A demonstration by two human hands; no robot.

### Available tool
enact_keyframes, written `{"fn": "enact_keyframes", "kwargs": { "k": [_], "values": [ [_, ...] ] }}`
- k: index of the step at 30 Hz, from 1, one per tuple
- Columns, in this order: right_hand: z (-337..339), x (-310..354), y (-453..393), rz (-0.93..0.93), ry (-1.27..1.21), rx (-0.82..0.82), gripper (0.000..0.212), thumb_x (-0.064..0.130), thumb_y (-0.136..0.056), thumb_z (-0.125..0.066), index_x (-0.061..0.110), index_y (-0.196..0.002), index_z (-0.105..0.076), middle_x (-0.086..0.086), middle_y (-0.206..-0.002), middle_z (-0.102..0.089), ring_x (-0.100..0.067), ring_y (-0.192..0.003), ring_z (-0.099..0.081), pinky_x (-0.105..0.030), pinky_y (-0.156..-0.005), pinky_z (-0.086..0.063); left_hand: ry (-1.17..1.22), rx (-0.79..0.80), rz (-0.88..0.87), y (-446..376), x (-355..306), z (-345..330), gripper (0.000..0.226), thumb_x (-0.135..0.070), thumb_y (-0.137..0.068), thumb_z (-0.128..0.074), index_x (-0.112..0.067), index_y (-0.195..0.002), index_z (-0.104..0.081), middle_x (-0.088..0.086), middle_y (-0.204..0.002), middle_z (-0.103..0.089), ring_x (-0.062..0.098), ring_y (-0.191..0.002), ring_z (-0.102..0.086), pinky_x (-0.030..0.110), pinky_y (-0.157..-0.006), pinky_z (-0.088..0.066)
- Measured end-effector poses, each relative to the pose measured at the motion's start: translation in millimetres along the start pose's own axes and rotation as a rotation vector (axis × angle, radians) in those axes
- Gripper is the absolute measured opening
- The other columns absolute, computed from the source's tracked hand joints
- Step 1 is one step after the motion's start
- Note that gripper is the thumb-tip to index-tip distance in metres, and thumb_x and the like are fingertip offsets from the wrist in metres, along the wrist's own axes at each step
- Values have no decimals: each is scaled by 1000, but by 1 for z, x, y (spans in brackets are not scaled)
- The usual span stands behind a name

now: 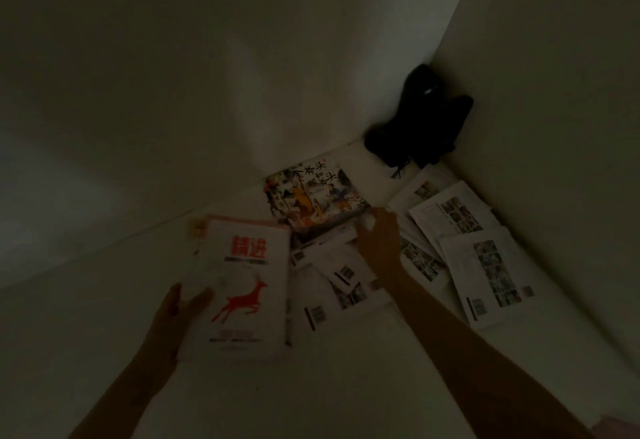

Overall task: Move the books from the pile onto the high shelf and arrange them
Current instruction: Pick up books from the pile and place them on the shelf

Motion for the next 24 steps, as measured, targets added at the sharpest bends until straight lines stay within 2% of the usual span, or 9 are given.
{"fn": "enact_keyframes", "kwargs": {
  "k": [2,6,10,13,16,18,19,21,24],
  "values": [
    [-1,3,-27,6,125,29,48,29,-93,-55,0,-130,-44,-23,-129,-45,-35,-117,-45,-37,-92,-39,-24,-70,3,-4,-6,32,23,-11,-91,-53,-15,-114,-53,9,-97,-67,22,-70,-70,31,-49,-57],
    [-16,11,-64,-36,229,129,76,46,-86,-60,2,-141,-29,-23,-139,-37,-38,-126,-38,-42,-102,-34,-105,-100,61,-16,-3,71,39,-18,-89,-56,-11,-127,-48,19,-113,-64,38,-94,-64,48,-65,-58],
    [-25,20,-77,-60,389,181,71,40,-83,-66,2,-134,-35,-22,-136,-37,-37,-125,-36,-41,-99,-36,-279,-230,143,-21,6,80,43,-23,-84,-66,-11,-123,-53,17,-114,-62,36,-94,-63,51,-80,-53],
    [-29,22,-77,-48,413,230,74,37,-81,-70,2,-135,-33,-23,-137,-34,-38,-126,-33,-41,-101,-34,-606,-449,202,-17,-4,75,60,-23,-80,-73,1,-129,-49,29,-133,-43,42,-120,-44,51,-101,-38],
    [-30,18,-67,-63,358,230,86,37,-79,-72,3,-141,-23,-24,-138,-33,-38,-125,-36,-43,-100,-35,-855,-583,-118,-11,-34,43,59,-5,-75,-74,5,-127,-48,32,-133,-37,43,-124,-37,49,-99,-34],
    [-31,14,-57,-32,355,215,86,36,-80,-72,1,-140,-22,-25,-137,-35,-38,-121,-40,-41,-96,-37,-753,-432,-257,-18,-41,6,45,2,-79,-66,2,-122,-51,27,-124,-46,42,-113,-48,47,-91,-42],
    [-31,11,-53,-15,349,213,85,35,-79,-72,0,-139,-23,-26,-135,-36,-38,-120,-41,-40,-94,-37,-667,-305,-251,-24,-39,-16,38,0,-84,-61,0,-121,-51,23,-121,-49,40,-110,-52,44,-87,-45],
    [-32,3,-44,-4,316,207,83,32,-78,-74,-3,-136,-26,-27,-132,-39,-39,-116,-44,-41,-92,-40,-534,-104,-109,-32,-34,-65,39,-10,-90,-56,-4,-128,-46,16,-127,-50,33,-117,-50,38,-89,-43],
    [-34,-12,-34,-21,284,213,73,26,-78,-75,-4,-128,-32,-25,-126,-45,-38,-113,-47,-39,-86,-40,-426,-17,88,-46,-20,-112,66,-34,-89,-58,-3,-141,-30,6,-130,-46,23,-123,-42,32,-96,-38]
  ]
}}
Point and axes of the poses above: each hand's wrist, its own y-axis away from the middle knuckle, its own z-axis out of the back of the hand, x = y × z, the point moved 5 cm from there along -y, towards the middle knuckle
